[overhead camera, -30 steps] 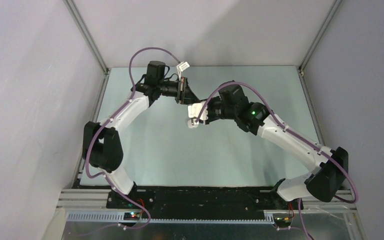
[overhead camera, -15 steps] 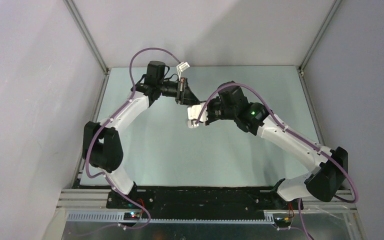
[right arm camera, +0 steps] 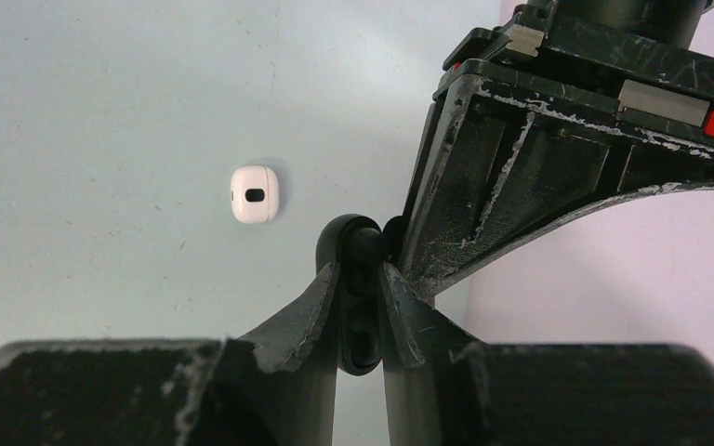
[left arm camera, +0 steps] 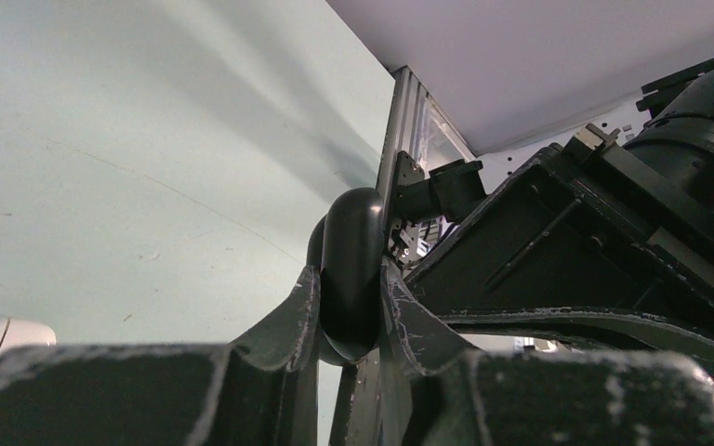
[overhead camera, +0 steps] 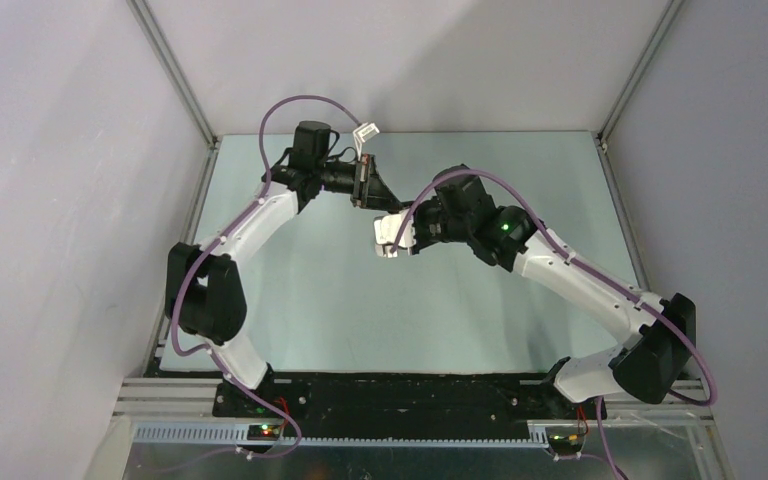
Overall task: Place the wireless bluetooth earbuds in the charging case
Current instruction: Adjust the earbud with the charging case.
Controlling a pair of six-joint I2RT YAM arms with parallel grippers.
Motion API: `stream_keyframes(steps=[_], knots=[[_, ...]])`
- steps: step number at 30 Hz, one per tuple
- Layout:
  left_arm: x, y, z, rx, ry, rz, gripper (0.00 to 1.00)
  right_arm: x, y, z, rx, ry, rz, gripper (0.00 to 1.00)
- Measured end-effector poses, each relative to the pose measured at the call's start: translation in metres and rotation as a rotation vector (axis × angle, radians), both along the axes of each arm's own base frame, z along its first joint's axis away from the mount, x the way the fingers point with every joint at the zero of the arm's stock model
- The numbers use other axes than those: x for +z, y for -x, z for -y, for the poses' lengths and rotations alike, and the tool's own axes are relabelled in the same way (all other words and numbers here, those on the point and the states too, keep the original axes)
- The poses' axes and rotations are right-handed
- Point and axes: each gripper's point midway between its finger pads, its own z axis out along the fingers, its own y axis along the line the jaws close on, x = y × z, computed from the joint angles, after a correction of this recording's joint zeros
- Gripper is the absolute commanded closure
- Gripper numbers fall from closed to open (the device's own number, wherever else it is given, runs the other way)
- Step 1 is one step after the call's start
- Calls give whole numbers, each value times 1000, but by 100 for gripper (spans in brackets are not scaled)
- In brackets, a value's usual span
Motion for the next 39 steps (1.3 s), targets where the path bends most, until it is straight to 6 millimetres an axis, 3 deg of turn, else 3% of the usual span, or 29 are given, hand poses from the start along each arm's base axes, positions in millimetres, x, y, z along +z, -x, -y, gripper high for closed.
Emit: stream_keyframes(steps=[15,20,21,24,29,34,39], knots=[[-1,-1,0,5,-2,4,100,-1,-6,-1,-43,4,13,82],[-2,-7,-1,27,-11,14,100,-4,-12,-3,-89,19,36,77],[-3,-8,-2,35,-14,17,100,-5,-14,-4,-98,25,43,78],[-4,-12,-3,47,-17,21,100,-6,-18,-5,-117,34,62,98],[-5,-16,-4,63,-24,30,100,-3,-25,-6,-145,24,86,100],[-4,-15,-3,59,-19,31,100,4,-21,-6,-145,-13,71,100],[-3,-10,0,37,-13,25,100,33,-7,-3,-121,-102,74,100]])
